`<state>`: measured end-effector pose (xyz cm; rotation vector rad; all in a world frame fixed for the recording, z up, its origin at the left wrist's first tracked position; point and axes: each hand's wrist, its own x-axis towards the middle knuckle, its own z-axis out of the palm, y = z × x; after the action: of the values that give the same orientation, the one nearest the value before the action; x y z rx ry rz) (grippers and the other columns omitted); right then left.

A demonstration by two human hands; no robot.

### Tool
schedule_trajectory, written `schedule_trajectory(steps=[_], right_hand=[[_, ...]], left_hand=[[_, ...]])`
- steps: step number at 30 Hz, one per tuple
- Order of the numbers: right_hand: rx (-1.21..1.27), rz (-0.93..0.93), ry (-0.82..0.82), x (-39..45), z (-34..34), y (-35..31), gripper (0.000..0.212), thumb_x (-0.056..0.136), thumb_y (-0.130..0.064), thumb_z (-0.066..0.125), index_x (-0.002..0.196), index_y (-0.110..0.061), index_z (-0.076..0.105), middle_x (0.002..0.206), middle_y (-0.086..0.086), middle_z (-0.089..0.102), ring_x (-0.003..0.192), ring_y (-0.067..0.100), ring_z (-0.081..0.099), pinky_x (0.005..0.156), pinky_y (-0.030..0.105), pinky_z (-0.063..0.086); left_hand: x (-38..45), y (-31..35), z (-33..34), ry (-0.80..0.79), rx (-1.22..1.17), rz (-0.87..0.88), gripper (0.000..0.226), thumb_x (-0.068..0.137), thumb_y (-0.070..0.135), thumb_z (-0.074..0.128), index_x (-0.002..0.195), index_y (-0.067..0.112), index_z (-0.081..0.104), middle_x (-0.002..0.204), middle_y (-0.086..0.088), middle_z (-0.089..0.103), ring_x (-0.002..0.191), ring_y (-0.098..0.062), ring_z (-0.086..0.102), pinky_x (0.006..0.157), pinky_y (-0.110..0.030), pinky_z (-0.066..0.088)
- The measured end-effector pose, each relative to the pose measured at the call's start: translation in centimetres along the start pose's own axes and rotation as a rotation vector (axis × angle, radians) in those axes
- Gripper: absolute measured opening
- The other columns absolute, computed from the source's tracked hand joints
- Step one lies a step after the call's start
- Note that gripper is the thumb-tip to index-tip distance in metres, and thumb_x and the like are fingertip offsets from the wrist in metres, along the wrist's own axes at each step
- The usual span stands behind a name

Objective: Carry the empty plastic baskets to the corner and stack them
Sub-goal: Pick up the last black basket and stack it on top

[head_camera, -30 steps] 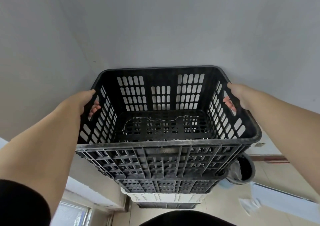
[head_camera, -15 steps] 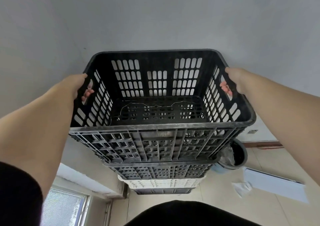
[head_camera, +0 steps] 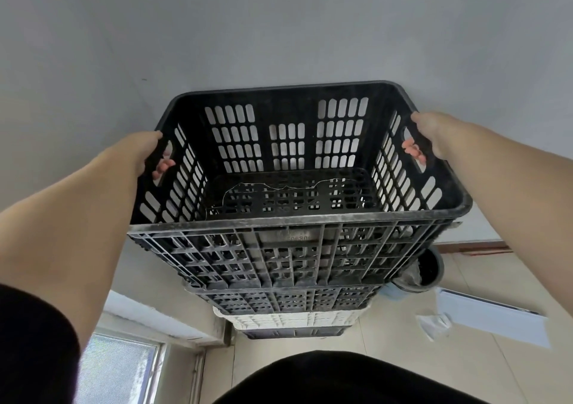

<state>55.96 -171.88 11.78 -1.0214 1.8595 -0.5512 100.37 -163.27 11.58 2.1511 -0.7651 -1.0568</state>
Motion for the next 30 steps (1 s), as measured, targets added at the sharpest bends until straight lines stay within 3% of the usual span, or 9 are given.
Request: schedule_trajectory(steps=[4,7,9,14,16,18,20,25,30], right_hand=[[0.010,-0.020,0.019,-0.4,0.3,-0.2,0.037,0.103,-0.041,0.025,0.109,-0.009,0.042,0.070,0.012,0.050,0.049,0.018,0.039,0.031,0.013,0.032],[-0.003,-0.006,0.007,-0.5,0.7,-0.5,0.042,0.103,-0.043,0.023,0.102,-0.008,0.045,0.070,0.013,0.048,0.050,0.019,0.040,0.030,0.011,0.031],[-0.030,0.019,0.029,-0.4,0.8,-0.6,0.045,0.103,-0.041,0.026,0.086,-0.004,0.046,0.066,0.013,0.049,0.045,0.019,0.044,0.030,0.010,0.031],[-0.188,0.007,0.198,-2.2,1.0,-0.8,0.053,0.100,-0.041,0.036,0.129,0.001,0.049,0.055,0.020,0.056,0.044,0.025,0.052,0.029,0.014,0.036],[-0.379,-0.117,0.304,-3.2,1.4,-0.4,0.059,0.100,-0.043,0.035,0.136,0.003,0.042,0.083,0.027,0.064,0.073,0.033,0.060,0.053,0.022,0.048],[-0.538,-0.285,0.391,-4.2,2.0,-0.3,0.067,0.097,-0.044,0.041,0.148,-0.004,0.024,0.138,0.024,0.043,0.121,0.040,0.046,0.093,0.039,0.044],[-0.556,-0.501,0.345,-6.8,3.3,-0.6,0.069,0.093,-0.044,0.050,0.148,-0.011,0.025,0.149,0.016,0.033,0.134,0.036,0.035,0.106,0.046,0.035],[-0.840,-0.891,-0.123,-16.6,9.8,1.7,0.063,0.092,-0.060,0.032,0.103,-0.008,0.067,0.099,0.009,0.070,0.092,0.027,0.066,0.078,0.036,0.054],[-1.120,-0.997,0.039,-18.2,13.0,4.3,0.069,0.091,-0.066,0.011,0.057,-0.016,0.044,0.055,-0.001,0.046,0.058,0.021,0.053,0.048,0.025,0.029]], left_hand=[[0.4,-0.4,-0.3,0.028,0.019,-0.002,0.047,0.103,0.038,0.024,0.069,0.012,0.042,0.069,-0.011,0.049,0.027,-0.010,0.038,0.040,-0.019,0.028],[0.8,-0.8,-0.2,0.040,0.039,0.005,0.048,0.103,0.039,0.022,0.069,0.011,0.041,0.069,-0.012,0.051,0.026,-0.010,0.040,0.042,-0.023,0.028],[1.0,-0.9,-0.2,0.032,0.054,0.009,0.048,0.103,0.041,0.023,0.071,0.010,0.042,0.070,-0.013,0.052,0.033,-0.014,0.044,0.044,-0.024,0.030],[0.3,-1.2,-0.5,0.066,0.096,0.019,0.052,0.099,0.045,0.039,0.112,-0.004,0.050,0.078,-0.018,0.055,0.069,-0.033,0.058,0.050,-0.025,0.050],[-1.0,-1.5,-0.4,0.153,0.311,0.133,0.055,0.098,0.044,0.044,0.128,-0.002,0.049,0.094,-0.020,0.056,0.095,-0.038,0.056,0.079,-0.035,0.047],[-3.2,-1.8,0.0,0.264,0.540,0.329,0.060,0.097,0.043,0.045,0.142,0.004,0.035,0.128,-0.022,0.046,0.121,-0.039,0.044,0.100,-0.044,0.039],[-6.5,-2.4,0.8,0.240,0.563,0.538,0.066,0.095,0.047,0.046,0.148,0.015,0.025,0.149,-0.017,0.029,0.135,-0.037,0.033,0.110,-0.052,0.032],[-13.1,-6.2,3.4,-0.058,0.719,0.878,0.075,0.082,0.077,0.023,0.134,0.029,0.049,0.121,0.008,0.059,0.101,-0.013,0.058,0.085,-0.036,0.049],[-13.2,-7.2,4.0,0.054,1.013,1.015,0.086,0.073,0.079,0.006,0.108,0.027,0.066,0.074,0.010,0.061,0.066,-0.012,0.053,0.052,-0.024,0.035]])
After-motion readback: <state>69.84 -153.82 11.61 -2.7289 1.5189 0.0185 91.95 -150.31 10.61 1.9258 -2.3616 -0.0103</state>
